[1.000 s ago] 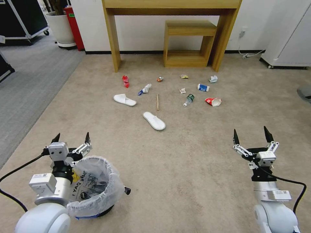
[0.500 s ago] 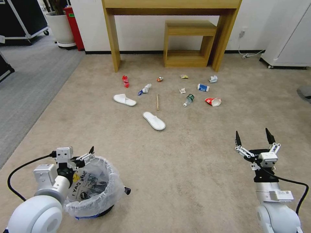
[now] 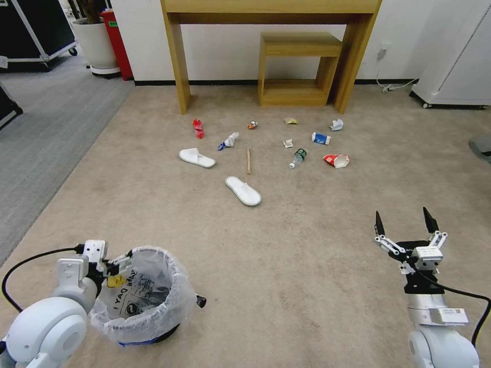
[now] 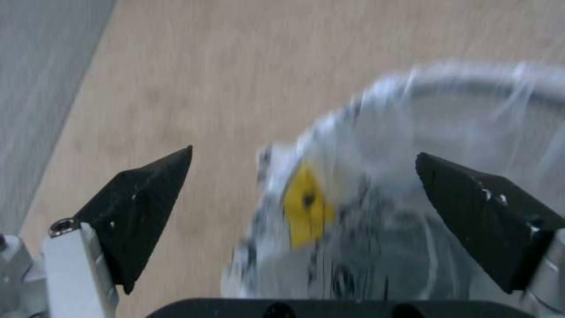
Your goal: Pick up the trash bin and place the garbage on the floor into it.
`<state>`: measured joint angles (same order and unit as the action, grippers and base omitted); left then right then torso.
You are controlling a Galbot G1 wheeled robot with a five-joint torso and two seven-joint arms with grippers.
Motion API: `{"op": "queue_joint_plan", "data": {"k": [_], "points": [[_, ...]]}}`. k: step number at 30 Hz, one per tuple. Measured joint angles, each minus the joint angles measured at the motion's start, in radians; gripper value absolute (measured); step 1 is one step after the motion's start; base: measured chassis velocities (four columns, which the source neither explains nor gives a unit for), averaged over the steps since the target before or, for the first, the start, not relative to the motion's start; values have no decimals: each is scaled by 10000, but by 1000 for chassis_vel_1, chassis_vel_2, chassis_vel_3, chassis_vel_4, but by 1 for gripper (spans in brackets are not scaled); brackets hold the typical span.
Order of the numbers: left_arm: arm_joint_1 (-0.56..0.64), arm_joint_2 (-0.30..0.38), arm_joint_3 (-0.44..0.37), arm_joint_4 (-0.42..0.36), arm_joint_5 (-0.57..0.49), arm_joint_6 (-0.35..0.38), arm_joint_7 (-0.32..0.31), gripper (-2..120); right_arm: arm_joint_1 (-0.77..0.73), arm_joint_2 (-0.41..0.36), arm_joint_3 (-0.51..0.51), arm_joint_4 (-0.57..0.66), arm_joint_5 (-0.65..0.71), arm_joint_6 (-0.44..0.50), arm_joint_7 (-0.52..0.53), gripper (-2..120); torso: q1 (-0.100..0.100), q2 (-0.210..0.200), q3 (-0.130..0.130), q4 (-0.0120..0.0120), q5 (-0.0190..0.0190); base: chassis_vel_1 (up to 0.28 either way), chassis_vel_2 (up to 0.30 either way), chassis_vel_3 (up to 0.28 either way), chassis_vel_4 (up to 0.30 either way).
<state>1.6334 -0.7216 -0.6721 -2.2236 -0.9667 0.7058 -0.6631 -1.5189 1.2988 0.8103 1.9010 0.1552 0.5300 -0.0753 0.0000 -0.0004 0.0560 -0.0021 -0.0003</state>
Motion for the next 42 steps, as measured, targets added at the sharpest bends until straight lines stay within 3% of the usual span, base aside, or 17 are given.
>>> {"op": "queue_joint_plan", "data": {"k": [5, 12, 35, 40, 42], "points": [[-110, 117, 200, 552, -1010, 241, -593, 100, 117, 39, -142, -89, -19, 0, -61, 100, 0, 0, 1, 0, 0, 0, 0, 0, 0], [-282, 355, 215, 1237, -1449, 222, -248, 100, 174, 39, -212, -167, -29, 2, -125, 100, 0, 0, 1, 0, 1, 0, 0, 0, 0], [-689, 216, 685, 2357, -2336, 263, -753, 99, 533, 14, -705, -544, -102, 29, -200, 100, 0, 0, 0, -1, 4, 0, 0, 0, 0], [-683, 135, 684, 2422, -2318, 138, -768, 85, 575, -19, -781, -561, -133, 23, -190, 100, 0, 0, 0, 0, 2, 0, 0, 0, 0], [-677, 125, 694, 2429, -2289, 96, -754, 74, 571, -25, -781, -561, -133, 23, -188, 100, 0, 0, 0, 1, 2, 0, 0, 0, 0]]}}
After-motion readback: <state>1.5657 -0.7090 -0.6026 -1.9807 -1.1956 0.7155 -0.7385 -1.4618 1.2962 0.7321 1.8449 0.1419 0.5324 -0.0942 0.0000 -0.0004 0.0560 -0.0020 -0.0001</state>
